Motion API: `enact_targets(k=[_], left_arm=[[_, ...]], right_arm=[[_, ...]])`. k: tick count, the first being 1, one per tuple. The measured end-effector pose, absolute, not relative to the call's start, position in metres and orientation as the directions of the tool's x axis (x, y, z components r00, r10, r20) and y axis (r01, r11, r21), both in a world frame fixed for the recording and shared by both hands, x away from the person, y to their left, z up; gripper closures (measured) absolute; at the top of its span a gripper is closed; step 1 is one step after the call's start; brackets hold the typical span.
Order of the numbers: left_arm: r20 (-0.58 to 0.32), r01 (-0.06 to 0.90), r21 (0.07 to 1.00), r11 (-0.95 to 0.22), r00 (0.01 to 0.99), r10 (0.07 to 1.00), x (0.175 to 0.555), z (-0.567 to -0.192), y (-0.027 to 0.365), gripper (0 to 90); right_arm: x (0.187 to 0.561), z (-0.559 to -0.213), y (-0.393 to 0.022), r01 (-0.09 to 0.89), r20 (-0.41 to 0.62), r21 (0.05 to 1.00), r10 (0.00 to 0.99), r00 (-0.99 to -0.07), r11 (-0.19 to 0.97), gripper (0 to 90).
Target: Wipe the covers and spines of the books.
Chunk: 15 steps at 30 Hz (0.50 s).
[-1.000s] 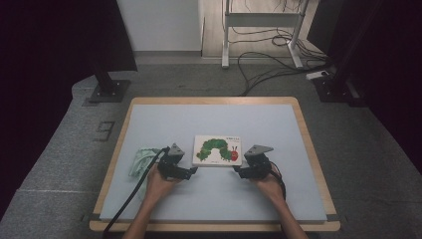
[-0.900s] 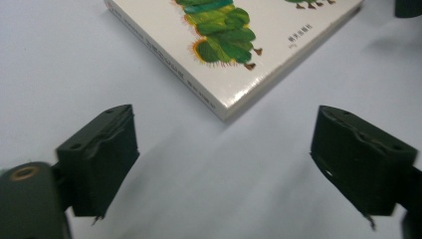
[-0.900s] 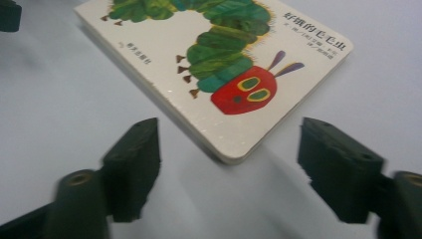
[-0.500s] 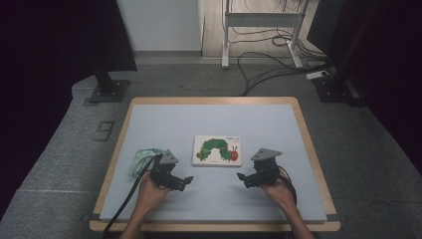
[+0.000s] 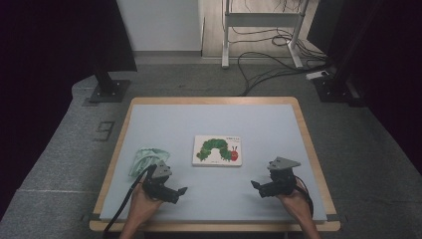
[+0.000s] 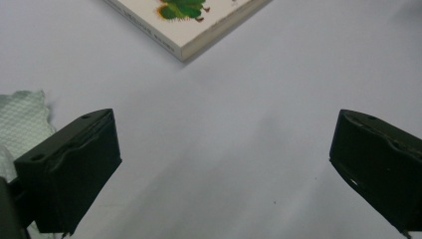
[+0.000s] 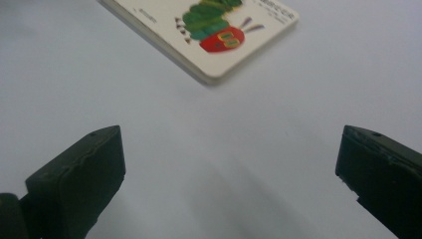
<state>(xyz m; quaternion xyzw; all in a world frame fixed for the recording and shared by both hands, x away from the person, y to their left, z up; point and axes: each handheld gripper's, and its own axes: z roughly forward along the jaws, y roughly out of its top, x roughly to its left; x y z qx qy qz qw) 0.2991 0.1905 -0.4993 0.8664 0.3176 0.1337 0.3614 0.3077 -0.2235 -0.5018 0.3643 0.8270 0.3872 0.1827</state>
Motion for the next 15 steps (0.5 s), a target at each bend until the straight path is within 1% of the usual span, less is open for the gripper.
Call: enact_targets(k=[5, 6, 11, 15], left_arm=[[-0.006, 0.462, 0.691, -0.556, 0.773, 0.635, 0.300, -0.510, 0.187, 0.0], [-0.008, 0.466, 0.682, -0.563, 0.776, 0.631, 0.301, -0.514, 0.185, 0.0], [-0.012, 0.485, 0.652, -0.583, 0.776, 0.631, 0.306, -0.528, 0.181, 0.0], [-0.016, 0.487, 0.655, -0.577, 0.773, 0.634, 0.306, -0.528, 0.182, 0.0]], right_arm=[[0.302, -0.513, -0.236, 0.486, -0.013, 0.764, 0.762, -0.648, 0.426, 0.0], [0.300, -0.520, -0.243, 0.504, -0.008, 0.754, 0.774, -0.633, 0.421, 0.0], [0.301, -0.534, -0.252, 0.544, 0.002, 0.729, 0.794, -0.608, 0.415, 0.0], [0.302, -0.536, -0.253, 0.561, 0.010, 0.714, 0.795, -0.607, 0.419, 0.0]])
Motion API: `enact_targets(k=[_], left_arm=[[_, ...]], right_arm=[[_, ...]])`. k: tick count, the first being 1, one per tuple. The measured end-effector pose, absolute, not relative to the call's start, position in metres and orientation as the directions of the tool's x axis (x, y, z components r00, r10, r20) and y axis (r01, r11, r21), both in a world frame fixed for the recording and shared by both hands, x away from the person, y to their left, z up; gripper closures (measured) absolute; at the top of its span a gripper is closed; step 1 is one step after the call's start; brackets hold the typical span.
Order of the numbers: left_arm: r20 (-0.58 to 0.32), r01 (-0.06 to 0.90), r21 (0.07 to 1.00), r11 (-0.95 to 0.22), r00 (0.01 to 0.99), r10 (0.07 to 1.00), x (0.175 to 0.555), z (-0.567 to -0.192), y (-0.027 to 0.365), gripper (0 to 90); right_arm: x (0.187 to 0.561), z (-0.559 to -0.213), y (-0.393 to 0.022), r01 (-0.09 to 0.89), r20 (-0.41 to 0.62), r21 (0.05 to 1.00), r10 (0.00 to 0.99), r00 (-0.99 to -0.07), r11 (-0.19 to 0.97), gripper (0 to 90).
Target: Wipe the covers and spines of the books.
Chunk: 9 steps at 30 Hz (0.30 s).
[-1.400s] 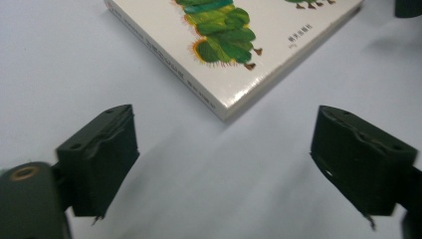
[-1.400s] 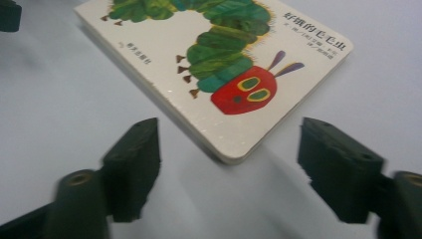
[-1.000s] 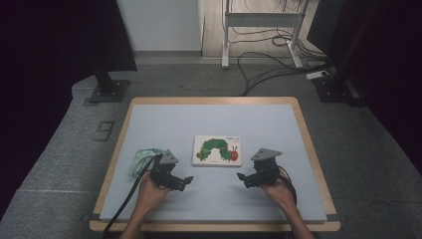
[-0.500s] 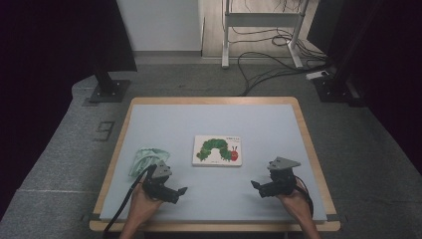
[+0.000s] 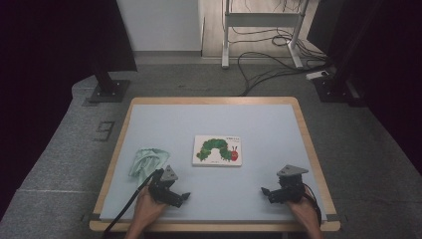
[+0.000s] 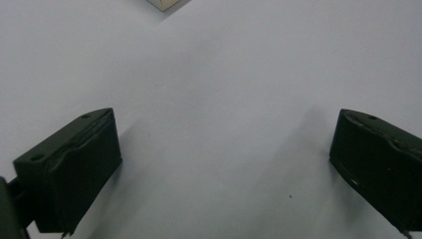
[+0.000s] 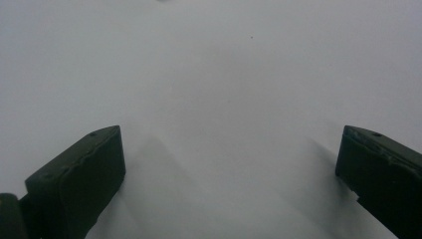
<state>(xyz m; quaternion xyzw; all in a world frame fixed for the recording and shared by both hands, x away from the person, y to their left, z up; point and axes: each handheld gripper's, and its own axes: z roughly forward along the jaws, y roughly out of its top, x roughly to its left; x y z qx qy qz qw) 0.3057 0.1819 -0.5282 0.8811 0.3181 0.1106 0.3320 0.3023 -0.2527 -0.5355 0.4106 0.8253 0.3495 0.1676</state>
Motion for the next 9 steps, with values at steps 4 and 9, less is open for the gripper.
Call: enact_targets(k=[4, 9], left_arm=[[-0.011, 0.484, 0.658, -0.577, 0.772, 0.635, 0.3051, -0.5288, 0.1817, 0.0], [-0.010, 0.484, 0.659, -0.576, 0.771, 0.636, 0.3048, -0.5291, 0.1818, 0.0]], right_arm=[[0.3025, -0.5363, -0.2531, 0.563, 0.016, 0.715, 0.795, -0.606, 0.414, 0.0], [0.3021, -0.5367, -0.2528, 0.562, 0.013, 0.715, 0.795, -0.606, 0.417, 0.0]])
